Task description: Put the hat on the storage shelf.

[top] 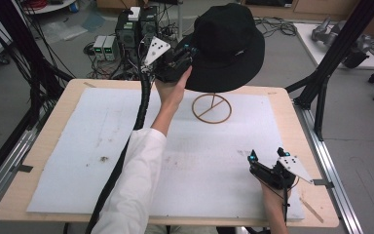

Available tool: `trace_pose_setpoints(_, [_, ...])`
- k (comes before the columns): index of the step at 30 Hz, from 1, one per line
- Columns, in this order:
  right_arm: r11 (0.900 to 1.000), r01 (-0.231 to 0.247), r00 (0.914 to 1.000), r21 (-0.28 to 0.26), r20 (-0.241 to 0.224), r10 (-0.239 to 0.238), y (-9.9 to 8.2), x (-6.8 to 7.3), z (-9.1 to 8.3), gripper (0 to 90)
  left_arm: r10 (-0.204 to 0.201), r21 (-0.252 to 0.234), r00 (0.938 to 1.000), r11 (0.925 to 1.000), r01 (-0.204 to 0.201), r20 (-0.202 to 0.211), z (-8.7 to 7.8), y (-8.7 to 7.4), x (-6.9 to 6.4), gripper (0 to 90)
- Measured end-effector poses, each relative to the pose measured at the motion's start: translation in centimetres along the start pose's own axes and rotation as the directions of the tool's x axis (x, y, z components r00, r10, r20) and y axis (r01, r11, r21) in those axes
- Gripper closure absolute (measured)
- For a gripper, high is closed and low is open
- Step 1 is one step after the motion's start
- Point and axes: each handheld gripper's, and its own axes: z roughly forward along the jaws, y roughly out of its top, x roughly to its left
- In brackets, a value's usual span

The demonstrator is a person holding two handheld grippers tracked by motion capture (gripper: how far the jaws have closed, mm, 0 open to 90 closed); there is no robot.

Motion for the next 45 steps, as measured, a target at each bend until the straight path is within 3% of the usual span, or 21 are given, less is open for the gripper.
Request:
trace_pose_setpoints(6, [0.9999, 0.014, 0.9998, 0.006, -0.013, -0.013, 0.0, 0.2, 0.2, 4.2, -0.036, 0.026, 0.9993, 0.9990, 0.036, 0.004, 1.2, -1.7, 0.7, 87.0])
trace_pose_setpoints(12, [1.0000, 0.008, 0.9999, 0.005, -0.012, -0.008, 0.0, 0.1, 0.2, 4.2, -0.005, 0.087, 1.0000, 0.9962, 0.005, -0.005, 2.0, -3.3, 0.5, 87.0])
trace_pose_setpoints(19, [0.9999, 0.012, 0.9998, 0.002, -0.016, -0.012, 0.0, 0.1, 0.2, 4.2, -0.008, 0.094, 1.0000, 0.9955, 0.009, -0.003, 2.8, -4.5, 0.4, 86.9])
trace_pose_setpoints(23, [0.9999, 0.014, 0.9997, 0.003, -0.018, -0.014, -0.1, 0.0, 0.2, 4.2, 0.010, 0.099, 0.9999, 0.9951, -0.009, -0.009, 3.0, -4.8, 0.4, 86.9])
trace_pose_setpoints(28, [0.9999, 0.016, 0.9997, 0.003, -0.017, -0.016, -0.1, 0.0, 0.1, 4.2, 0.000, 0.123, 0.9990, 0.9924, 0.006, -0.045, 3.1, -5.0, 1.1, 86.8])
trace_pose_setpoints(33, [0.9999, 0.010, 0.9999, 0.003, -0.013, -0.010, -0.1, -0.1, 0.0, 4.2, 0.005, 0.135, 0.9996, 0.9908, -0.001, -0.029, 3.1, -5.2, 1.1, 86.6])
trace_pose_setpoints(45, [0.9999, 0.014, 0.9998, 0.006, -0.010, -0.014, -0.1, -0.2, -0.2, 4.2, -0.003, 0.236, 0.9998, 0.9717, 0.008, -0.021, 3.4, -5.9, 1.4, 82.6])
